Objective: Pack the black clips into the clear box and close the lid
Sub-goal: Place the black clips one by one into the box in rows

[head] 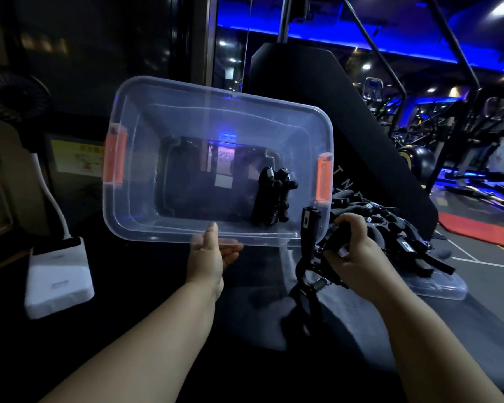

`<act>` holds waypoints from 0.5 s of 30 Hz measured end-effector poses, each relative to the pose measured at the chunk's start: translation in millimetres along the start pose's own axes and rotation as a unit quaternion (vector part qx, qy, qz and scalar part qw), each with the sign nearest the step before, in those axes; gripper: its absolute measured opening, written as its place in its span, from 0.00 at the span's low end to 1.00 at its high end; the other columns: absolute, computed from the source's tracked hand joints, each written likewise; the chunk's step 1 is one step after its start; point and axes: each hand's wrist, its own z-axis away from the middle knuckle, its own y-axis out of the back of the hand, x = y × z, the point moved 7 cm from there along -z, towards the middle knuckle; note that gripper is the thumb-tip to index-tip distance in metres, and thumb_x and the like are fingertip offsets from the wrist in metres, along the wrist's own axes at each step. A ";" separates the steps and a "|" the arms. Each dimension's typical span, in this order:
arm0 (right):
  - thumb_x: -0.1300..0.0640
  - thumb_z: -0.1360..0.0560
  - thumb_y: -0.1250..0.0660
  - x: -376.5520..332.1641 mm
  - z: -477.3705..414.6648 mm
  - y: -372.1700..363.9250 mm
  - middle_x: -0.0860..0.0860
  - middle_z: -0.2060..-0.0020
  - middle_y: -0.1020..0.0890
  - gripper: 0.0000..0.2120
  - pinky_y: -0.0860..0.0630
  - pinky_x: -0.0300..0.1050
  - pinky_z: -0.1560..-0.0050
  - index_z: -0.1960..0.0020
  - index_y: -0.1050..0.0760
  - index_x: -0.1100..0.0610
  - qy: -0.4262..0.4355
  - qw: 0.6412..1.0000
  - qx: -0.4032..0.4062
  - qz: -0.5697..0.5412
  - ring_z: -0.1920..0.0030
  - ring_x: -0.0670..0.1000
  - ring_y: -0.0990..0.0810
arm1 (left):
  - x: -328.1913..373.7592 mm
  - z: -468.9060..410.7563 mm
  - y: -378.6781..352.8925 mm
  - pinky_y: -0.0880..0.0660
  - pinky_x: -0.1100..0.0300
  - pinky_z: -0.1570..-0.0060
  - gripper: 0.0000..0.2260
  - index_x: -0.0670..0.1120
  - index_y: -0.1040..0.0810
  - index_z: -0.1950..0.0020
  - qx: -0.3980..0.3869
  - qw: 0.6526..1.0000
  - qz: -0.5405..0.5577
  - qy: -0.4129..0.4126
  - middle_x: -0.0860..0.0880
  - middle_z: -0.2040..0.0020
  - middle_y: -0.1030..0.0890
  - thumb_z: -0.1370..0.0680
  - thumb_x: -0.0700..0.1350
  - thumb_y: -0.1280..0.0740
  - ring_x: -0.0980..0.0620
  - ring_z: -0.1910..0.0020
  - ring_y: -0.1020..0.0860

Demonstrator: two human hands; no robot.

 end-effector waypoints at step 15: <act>0.64 0.27 0.31 -41.2 -38.0 17.7 0.49 0.61 0.21 0.22 0.25 0.40 0.69 0.43 0.39 0.50 0.051 0.984 0.135 -0.101 0.67 0.48 0.19 | 1.2 0.7 -2.3 0.23 0.62 0.70 0.10 0.44 0.32 0.46 -0.012 1.000 0.028 0.008 0.42 0.63 0.19 0.18 0.51 0.43 0.51 0.68 0.19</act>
